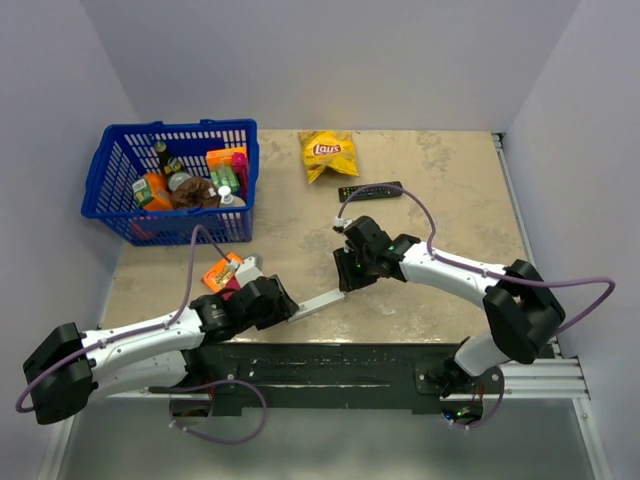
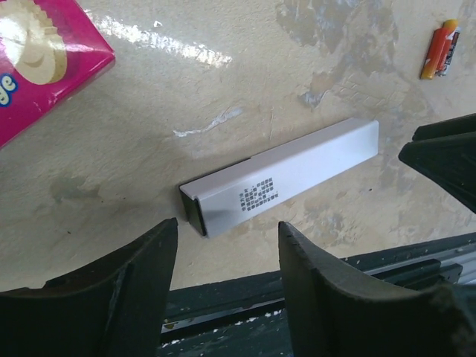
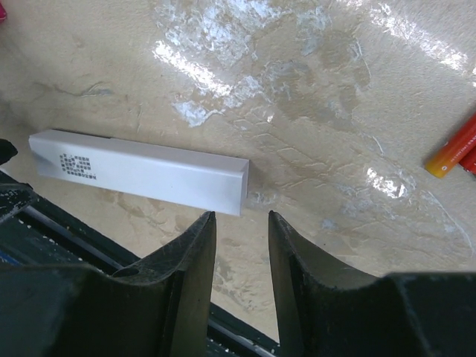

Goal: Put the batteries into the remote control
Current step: Load the battery cover into the remote control.

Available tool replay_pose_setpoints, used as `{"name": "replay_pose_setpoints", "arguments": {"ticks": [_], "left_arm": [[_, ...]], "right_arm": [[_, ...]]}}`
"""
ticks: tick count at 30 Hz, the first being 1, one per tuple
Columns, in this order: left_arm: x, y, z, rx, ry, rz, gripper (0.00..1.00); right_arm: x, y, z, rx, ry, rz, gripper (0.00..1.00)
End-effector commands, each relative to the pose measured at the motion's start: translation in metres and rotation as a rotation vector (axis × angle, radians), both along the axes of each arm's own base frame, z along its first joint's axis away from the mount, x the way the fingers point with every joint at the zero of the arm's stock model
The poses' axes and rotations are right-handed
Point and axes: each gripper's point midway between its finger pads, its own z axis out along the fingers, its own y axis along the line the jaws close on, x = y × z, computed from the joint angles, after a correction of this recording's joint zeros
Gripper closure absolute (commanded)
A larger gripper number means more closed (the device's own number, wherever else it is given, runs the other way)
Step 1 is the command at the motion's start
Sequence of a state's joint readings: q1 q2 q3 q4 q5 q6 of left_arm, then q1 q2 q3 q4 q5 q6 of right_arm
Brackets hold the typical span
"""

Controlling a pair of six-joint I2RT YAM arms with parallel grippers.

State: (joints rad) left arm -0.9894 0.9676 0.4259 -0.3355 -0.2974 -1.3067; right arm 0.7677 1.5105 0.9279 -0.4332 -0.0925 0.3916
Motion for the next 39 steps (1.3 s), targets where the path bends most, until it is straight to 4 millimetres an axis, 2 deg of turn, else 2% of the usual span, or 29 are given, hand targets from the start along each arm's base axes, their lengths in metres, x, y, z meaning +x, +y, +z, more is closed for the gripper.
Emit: {"name": "replay_pose_setpoints", "arguments": {"ticks": [1,5,13,23,39], "left_arm": [[0.006,-0.001,-0.006,-0.028,-0.009,0.053,0.42],[0.005,0.005,-0.014,-0.011,0.002,0.075,0.46],[0.004,-0.001,-0.022,0.006,0.016,0.043,0.52],[0.002,0.000,-0.022,-0.001,0.019,0.043,0.68],[0.001,-0.002,-0.022,-0.018,0.022,0.042,0.69]], "right_arm": [[0.006,0.007,0.002,0.015,-0.029,0.009,0.62],[0.006,0.007,-0.001,0.013,-0.020,0.007,0.62],[0.005,0.010,-0.003,0.023,-0.016,0.005,0.62],[-0.001,0.011,-0.010,0.010,0.017,0.015,0.62],[-0.012,0.007,-0.026,-0.038,0.069,0.031,0.64]]}}
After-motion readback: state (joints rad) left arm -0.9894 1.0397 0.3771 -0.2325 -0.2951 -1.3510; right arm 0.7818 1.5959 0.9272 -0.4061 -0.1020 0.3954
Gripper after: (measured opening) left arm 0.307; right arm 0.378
